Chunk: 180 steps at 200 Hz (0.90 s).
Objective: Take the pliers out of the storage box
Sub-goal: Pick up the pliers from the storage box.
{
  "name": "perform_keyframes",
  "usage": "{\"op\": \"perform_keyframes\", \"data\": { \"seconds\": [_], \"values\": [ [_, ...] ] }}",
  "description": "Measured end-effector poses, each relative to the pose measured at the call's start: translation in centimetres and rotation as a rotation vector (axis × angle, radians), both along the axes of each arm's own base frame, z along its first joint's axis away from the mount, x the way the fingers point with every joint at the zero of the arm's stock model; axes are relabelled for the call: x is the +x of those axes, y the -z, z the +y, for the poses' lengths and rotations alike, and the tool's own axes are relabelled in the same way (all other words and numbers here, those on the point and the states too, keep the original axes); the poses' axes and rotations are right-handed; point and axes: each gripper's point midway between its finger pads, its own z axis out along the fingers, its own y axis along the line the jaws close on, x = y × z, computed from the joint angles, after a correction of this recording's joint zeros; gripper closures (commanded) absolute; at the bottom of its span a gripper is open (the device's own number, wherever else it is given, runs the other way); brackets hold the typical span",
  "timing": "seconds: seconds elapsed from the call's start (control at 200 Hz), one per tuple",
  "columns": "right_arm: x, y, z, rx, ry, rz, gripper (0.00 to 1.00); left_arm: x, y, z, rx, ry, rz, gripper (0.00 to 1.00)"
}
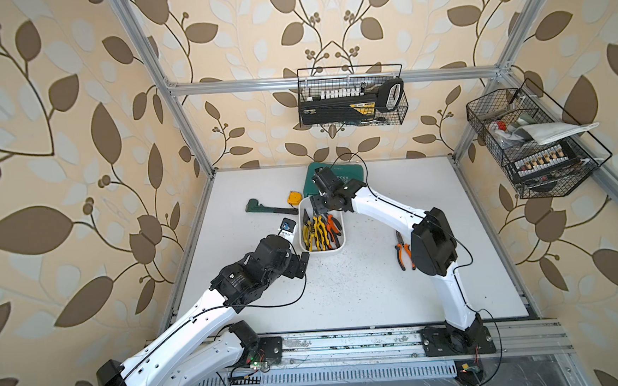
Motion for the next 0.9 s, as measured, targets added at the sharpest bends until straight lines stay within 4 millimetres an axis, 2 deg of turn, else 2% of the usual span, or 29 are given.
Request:
{"op": "perform_keyframes", "data": {
  "seconds": [0.26, 0.33, 0.52, 0.715, 0.9],
  "values": [
    [1.3, 3.9, 1.0, -0.045, 0.032, 0.062, 0.36, 0.0, 0.0, 0.2, 0.003, -0.006, -0.004, 0.01],
    [1.3, 4.3, 1.5, -0.049, 0.029, 0.071, 0.37, -0.1, 0.1, 0.2, 0.006, -0.006, -0.001, 0.01],
    [1.1, 5.2, 2.8, -0.036, 0.019, 0.089, 0.46, -0.1, 0.4, 0.2, 0.010, -0.005, 0.004, 0.01],
    [0.8, 6.0, 3.0, -0.032, 0.018, 0.113, 0.53, -0.1, 0.4, 0.3, 0.011, -0.004, 0.006, 0.01],
    [0.8, 6.8, 3.1, -0.036, 0.019, 0.124, 0.54, -0.1, 0.4, 0.2, 0.010, -0.003, 0.006, 0.01]
  ]
}}
